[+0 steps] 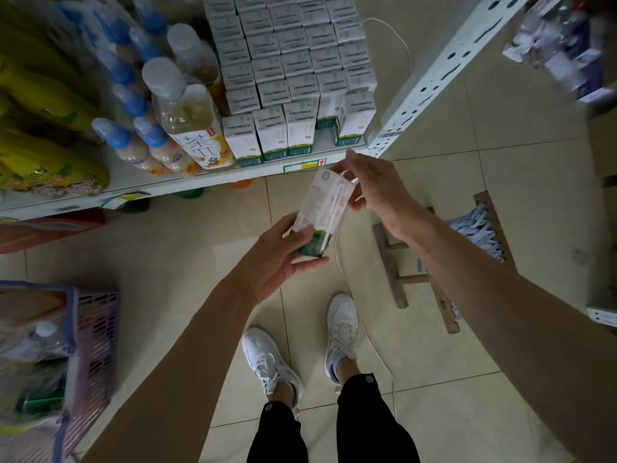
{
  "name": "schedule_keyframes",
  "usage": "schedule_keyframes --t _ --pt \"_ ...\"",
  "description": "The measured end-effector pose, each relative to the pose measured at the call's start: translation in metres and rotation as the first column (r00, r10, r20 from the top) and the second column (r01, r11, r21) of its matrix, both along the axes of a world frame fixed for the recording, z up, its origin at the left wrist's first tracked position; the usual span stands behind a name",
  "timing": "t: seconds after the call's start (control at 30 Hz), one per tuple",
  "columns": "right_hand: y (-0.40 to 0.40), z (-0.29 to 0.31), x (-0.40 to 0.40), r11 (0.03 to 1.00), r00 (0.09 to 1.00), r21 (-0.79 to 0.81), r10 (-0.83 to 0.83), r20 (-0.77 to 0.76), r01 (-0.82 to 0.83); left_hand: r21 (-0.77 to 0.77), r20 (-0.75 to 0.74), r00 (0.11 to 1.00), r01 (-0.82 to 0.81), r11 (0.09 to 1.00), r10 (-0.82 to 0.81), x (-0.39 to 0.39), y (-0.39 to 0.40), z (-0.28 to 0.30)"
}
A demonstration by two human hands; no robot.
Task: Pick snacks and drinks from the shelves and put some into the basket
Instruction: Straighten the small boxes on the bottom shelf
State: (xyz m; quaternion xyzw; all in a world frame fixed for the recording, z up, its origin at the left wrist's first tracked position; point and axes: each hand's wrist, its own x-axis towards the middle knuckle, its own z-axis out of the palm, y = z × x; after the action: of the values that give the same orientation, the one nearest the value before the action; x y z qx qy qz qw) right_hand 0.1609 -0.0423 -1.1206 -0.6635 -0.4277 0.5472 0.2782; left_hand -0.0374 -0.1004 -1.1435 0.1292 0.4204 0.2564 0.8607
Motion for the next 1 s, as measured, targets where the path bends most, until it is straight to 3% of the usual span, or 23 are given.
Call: schedule_keyframes --t 0.13,0.23,0.33,0.43,0.57,0.63,0.77,0.87,0.93,1.0 --pt "-0.004 -0.001 0.0 1.0 0.997 0.018 0.016 -0.073 -0.015 0.046 -0.036 0.991 0.127 0.991 -0.125 0.002 0.001 -0.006" --pt "-0.006 0.002 0.0 0.999 0.995 0.017 0.049 -0.091 -0.048 0.162 -0.199 0.968 0.188 0.969 -0.155 0.009 0.003 -0.008" --pt "-0.007 0.007 0.001 0.993 0.992 0.026 0.118 -0.052 -0.117 0.32 -0.455 0.889 0.218 0.922 -0.052 0.018 0.007 -0.013" --pt "-0.009 0.014 0.003 0.965 0.962 0.05 0.251 0.108 -0.257 0.465 -0.669 0.729 0.259 0.846 0.144 0.03 0.01 -0.023" --pt "-0.006 0.018 0.003 0.937 0.88 0.039 0.311 0.36 -0.347 0.572 -0.735 0.576 0.244 0.783 0.358 0.047 0.014 -0.033" --pt "0.001 0.014 0.003 0.939 0.838 0.008 0.304 0.454 -0.345 0.608 -0.734 0.545 0.259 0.751 0.406 0.054 0.018 -0.037" --pt "0.015 0.009 0.007 0.913 0.773 0.099 0.273 0.572 -0.395 0.605 -0.727 0.557 0.24 0.76 0.403 0.069 0.026 -0.041" --pt "0.03 0.004 0.01 0.851 0.678 0.153 0.279 0.68 -0.503 0.528 -0.735 0.613 0.247 0.812 0.292 0.076 0.043 -0.045" --pt "0.043 0.001 0.013 0.809 0.611 0.164 0.276 0.742 -0.564 0.409 -0.671 0.711 0.119 0.905 0.21 0.081 0.056 -0.043" --pt "0.057 -0.002 0.015 0.751 0.523 0.165 0.267 0.81 -0.639 0.204 -0.546 0.812 -0.11 0.973 0.206 0.088 0.068 -0.034"
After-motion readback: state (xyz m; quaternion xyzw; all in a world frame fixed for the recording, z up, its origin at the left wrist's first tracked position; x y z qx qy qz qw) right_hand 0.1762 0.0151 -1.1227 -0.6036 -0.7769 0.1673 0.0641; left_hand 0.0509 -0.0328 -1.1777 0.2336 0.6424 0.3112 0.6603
